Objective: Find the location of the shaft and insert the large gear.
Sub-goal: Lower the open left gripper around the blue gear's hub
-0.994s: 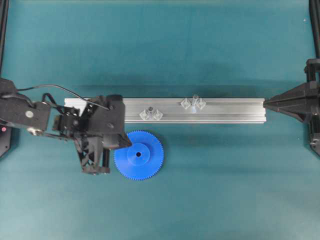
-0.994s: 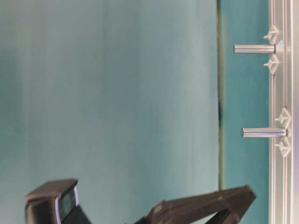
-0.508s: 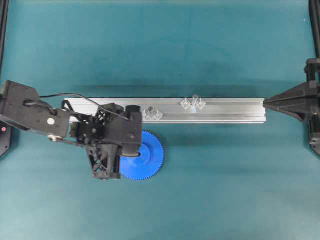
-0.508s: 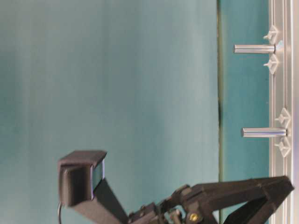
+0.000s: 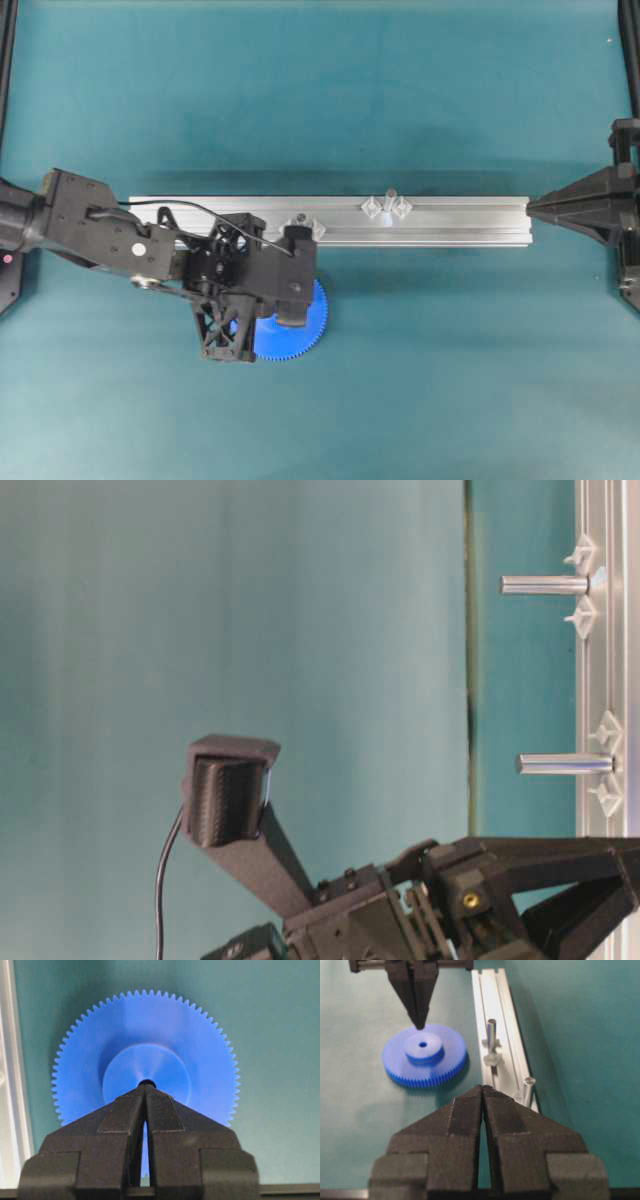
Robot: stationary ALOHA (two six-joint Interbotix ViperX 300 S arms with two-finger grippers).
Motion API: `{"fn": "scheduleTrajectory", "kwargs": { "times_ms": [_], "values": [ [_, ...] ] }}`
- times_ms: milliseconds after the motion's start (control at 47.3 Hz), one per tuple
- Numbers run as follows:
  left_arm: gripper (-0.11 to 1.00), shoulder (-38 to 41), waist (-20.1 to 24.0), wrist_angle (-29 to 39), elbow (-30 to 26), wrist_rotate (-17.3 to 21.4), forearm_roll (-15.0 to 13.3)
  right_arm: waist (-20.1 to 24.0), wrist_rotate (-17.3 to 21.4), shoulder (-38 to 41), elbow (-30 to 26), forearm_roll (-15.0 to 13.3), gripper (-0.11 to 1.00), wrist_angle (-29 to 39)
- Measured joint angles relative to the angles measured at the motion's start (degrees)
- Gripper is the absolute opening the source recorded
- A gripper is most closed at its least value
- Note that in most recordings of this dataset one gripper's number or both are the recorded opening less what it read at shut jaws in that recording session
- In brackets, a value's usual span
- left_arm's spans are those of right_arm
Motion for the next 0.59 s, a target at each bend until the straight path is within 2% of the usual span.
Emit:
{"fn": "scheduleTrajectory", "kwargs": {
  "times_ms": [338, 592],
  "values": [
    [0.01, 2.8, 0.1, 5.3, -3.2, 1.2, 0.0, -0.1, 0.0, -1.3, 0.7, 0.0, 0.04, 0.1],
    [0.01, 3.7, 0.1, 6.2, -4.2, 1.1, 0.0, -0.5, 0.0, -1.6, 0.8, 0.0, 0.04, 0.7]
  ]
}}
